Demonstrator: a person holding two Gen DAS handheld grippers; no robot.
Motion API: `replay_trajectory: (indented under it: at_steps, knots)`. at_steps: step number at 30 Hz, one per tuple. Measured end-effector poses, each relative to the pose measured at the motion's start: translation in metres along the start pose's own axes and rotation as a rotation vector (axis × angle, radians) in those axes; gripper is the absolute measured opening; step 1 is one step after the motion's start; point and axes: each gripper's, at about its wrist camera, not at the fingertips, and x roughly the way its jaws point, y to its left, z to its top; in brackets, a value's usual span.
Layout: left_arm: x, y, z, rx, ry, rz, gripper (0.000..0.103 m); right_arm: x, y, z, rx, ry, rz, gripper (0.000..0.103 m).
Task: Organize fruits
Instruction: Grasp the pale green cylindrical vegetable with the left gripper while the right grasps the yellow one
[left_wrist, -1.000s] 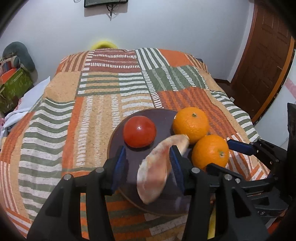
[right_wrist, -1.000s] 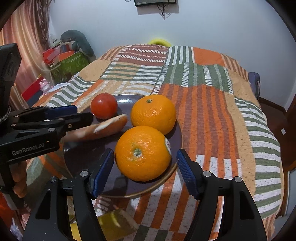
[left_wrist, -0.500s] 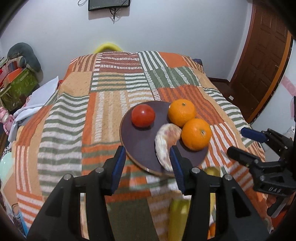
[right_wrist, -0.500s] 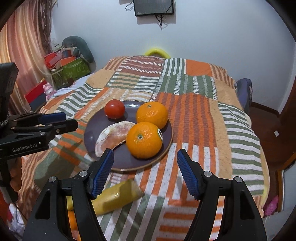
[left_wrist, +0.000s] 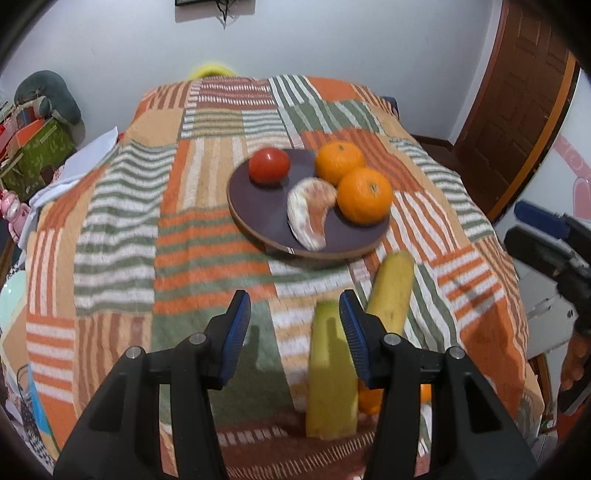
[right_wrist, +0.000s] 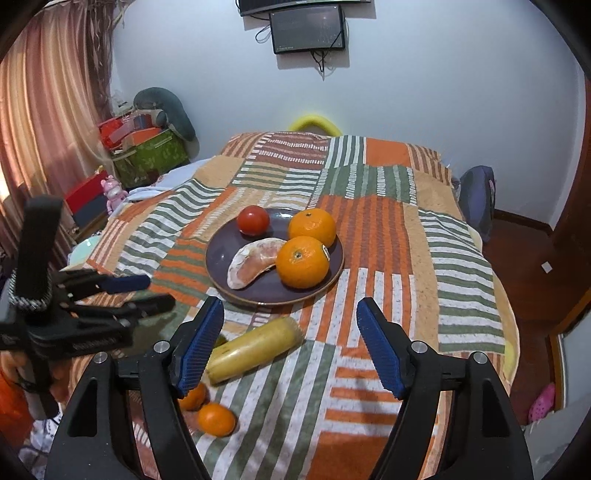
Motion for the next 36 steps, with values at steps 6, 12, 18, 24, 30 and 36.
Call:
replay_trajectory:
  at_steps: [6, 12, 18, 24, 30, 36]
  knots:
    - [0.011, -0.011, -0.021, 0.004, 0.047, -0.01, 0.05, -0.005, 0.001, -0.013, 0.009, 0.005, -0.003, 0.072]
    - [0.026, -0.016, -0.03, 0.004, 0.092, -0.022, 0.049, 0.005, 0.001, -0.025, 0.022, 0.045, 0.004, 0.072]
    - [0.042, -0.014, -0.024, -0.009, 0.108, -0.048, 0.048, 0.018, 0.004, -0.031, 0.013, 0.077, 0.001, 0.072]
    - [0.054, -0.012, -0.019, -0.009, 0.13, -0.099, 0.034, 0.035, 0.008, -0.033, 0.014, 0.109, 0.01, 0.072]
    - [0.043, -0.003, -0.016, -0.034, 0.087, -0.113, 0.034, 0.057, 0.012, -0.033, 0.029, 0.147, 0.015, 0.072]
    - [0.009, 0.014, -0.005, -0.058, -0.012, -0.108, 0.034, 0.077, 0.016, -0.029, 0.072, 0.174, 0.031, 0.072]
